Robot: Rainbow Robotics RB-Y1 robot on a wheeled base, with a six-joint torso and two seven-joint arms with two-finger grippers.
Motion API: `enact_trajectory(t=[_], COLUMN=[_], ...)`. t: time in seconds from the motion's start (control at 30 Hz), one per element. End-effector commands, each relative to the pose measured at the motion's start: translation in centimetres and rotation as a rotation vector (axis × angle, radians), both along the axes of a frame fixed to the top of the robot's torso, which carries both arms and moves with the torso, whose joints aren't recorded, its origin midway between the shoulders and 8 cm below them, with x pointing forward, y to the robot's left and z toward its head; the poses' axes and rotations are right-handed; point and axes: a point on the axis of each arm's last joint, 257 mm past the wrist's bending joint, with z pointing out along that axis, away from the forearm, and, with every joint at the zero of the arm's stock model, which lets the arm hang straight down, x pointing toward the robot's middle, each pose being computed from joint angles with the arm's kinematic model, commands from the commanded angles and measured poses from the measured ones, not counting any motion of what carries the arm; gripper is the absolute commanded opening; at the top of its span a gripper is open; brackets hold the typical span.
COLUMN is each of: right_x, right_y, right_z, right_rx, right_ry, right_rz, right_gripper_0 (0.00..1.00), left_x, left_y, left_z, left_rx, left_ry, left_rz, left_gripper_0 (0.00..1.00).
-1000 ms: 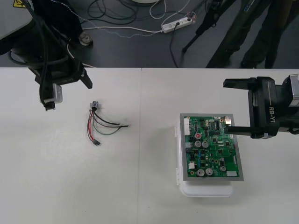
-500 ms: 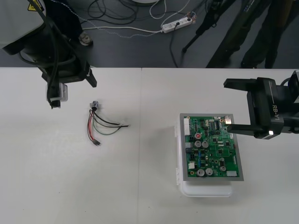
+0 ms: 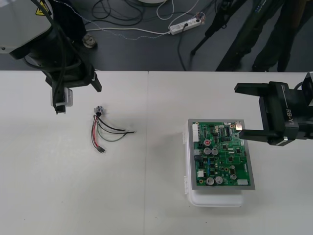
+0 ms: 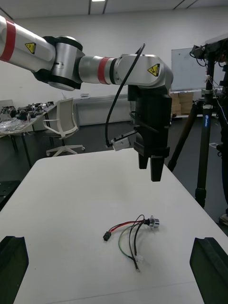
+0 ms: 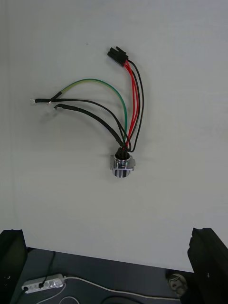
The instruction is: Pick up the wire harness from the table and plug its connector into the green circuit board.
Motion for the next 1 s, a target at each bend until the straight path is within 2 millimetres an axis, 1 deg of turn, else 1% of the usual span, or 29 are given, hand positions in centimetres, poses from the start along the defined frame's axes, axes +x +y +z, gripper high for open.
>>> enact_trajectory(t=[0.03, 0.2, 0.33, 0.5, 0.77, 1.0], right_x=[-0.4, -0.4, -0.4, -0.5, -1.0, -1.4], right_y=[-0.5, -0.4, -0.5, -0.5, -1.0, -1.3], right_z=[0.8, 0.8, 0.8, 0.6, -0.6, -1.3], right_rx=[-0.035, -0.029, -0.031, -0.030, -0.028, -0.027], right_ry=[-0.008, -0.019, -0.024, -0.019, 0.007, 0.009], right_rz=[0.022, 0.023, 0.022, 0.022, 0.012, 0.004], right_gripper_0=[1.00, 1.00, 1.00, 1.00, 1.00, 1.00], left_x=[2.5, 3.2, 3.8, 4.7, 5.4, 6.3], left_y=[-2.1, -2.4, -2.5, -2.3, -2.6, -2.7], left_z=[1.9, 1.1, 0.0, -1.0, -2.7, -3.8], left_rx=[0.024, 0.033, 0.047, 0.062, 0.089, 0.088], left_ry=[-0.097, -0.098, -0.107, -0.142, -0.151, -0.148], left_rz=[-0.156, -0.154, -0.159, -0.164, -0.171, -0.134], left_gripper_0=[1.00, 1.00, 1.00, 1.00, 1.00, 1.00])
